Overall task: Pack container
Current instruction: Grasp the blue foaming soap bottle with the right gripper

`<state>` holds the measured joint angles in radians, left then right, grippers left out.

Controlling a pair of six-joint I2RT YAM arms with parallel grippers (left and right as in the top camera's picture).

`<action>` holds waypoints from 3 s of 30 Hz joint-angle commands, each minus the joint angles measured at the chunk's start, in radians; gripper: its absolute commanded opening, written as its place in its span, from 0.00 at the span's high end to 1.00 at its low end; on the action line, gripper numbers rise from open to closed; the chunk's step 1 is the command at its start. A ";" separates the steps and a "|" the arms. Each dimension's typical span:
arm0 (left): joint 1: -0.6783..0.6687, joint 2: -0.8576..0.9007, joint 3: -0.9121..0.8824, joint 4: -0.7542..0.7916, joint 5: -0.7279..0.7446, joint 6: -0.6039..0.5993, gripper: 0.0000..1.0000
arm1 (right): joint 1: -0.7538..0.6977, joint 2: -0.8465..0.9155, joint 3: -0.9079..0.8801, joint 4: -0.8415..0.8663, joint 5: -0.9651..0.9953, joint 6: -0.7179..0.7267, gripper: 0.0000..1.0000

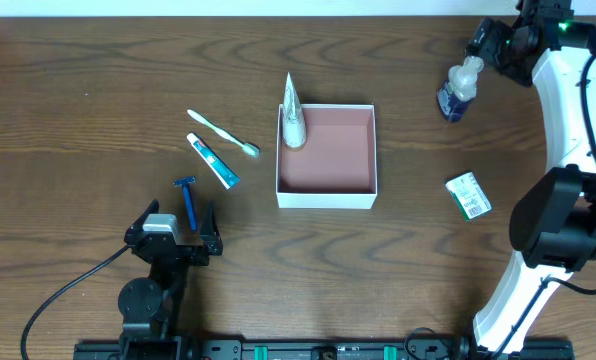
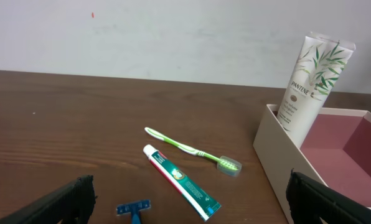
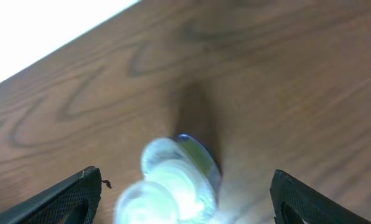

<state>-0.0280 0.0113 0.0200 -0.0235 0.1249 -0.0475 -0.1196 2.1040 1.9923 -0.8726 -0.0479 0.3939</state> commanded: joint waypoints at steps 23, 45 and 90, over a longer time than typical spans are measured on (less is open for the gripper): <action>0.003 0.000 -0.016 -0.035 0.021 0.014 0.02 | 0.074 0.062 0.002 -0.035 -0.031 0.024 0.58; 0.003 0.000 -0.016 -0.035 0.021 0.013 0.02 | 0.075 0.062 0.002 -0.058 -0.050 -0.488 0.77; 0.003 0.000 -0.016 -0.035 0.021 0.014 0.02 | 0.168 -0.288 0.003 -0.187 -0.301 -0.285 0.90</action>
<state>-0.0280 0.0113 0.0200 -0.0238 0.1249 -0.0471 -0.0013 1.8534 1.9823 -1.0611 -0.3061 0.0086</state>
